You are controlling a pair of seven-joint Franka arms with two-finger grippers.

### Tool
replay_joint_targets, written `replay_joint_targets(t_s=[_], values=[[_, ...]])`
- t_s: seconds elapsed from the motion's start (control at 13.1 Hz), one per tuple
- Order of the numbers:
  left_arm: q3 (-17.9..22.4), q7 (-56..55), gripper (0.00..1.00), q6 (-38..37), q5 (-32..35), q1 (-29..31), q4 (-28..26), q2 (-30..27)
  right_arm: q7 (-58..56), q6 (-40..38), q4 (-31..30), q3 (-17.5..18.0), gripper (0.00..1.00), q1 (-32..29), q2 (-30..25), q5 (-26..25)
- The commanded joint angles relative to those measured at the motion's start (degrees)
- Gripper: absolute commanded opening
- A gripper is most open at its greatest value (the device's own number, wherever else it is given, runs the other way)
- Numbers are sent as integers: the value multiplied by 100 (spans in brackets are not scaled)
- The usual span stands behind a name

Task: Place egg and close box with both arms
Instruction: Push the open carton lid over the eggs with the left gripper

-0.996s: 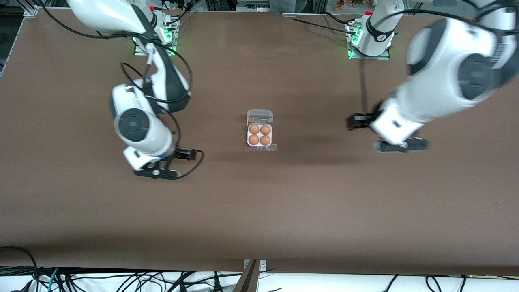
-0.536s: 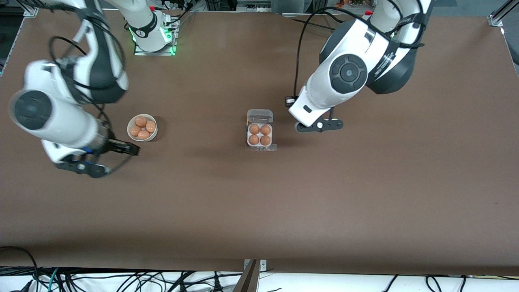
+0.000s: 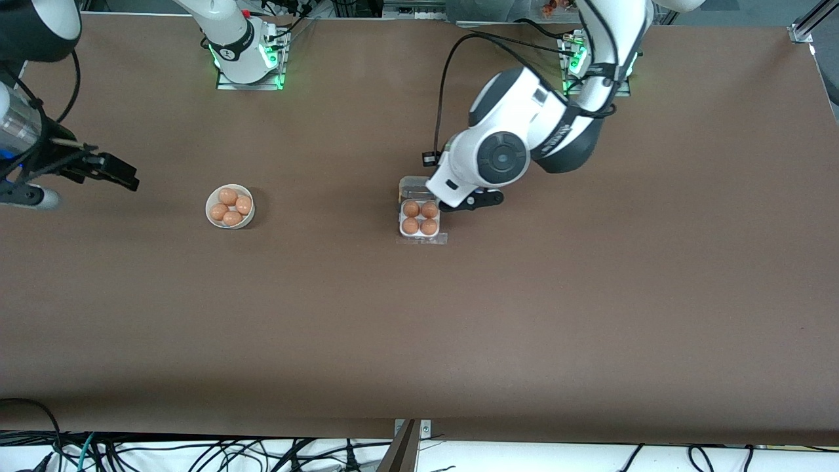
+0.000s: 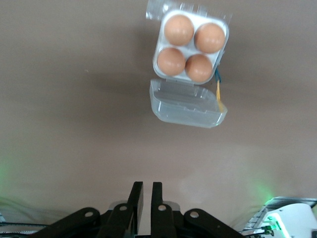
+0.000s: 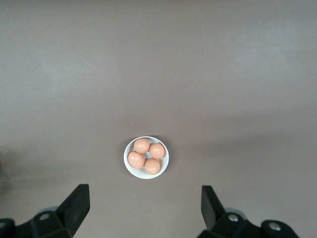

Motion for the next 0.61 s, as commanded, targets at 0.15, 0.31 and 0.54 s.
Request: replay_joint_targets(t_s=[0.15, 0.31, 0.54], values=[[53, -285, 14, -32, -274, -338, 168, 561, -183, -10, -103, 116, 100, -186, -318, -172], [44, -285, 14, 29, -283, -478, 177, 693, -279, -10, -165, 116, 100, -336, -406, -102], [44, -276, 14, 555, -283, -593, 168, 957, -385, 42, -86, 116, 100, -328, -249, -93]])
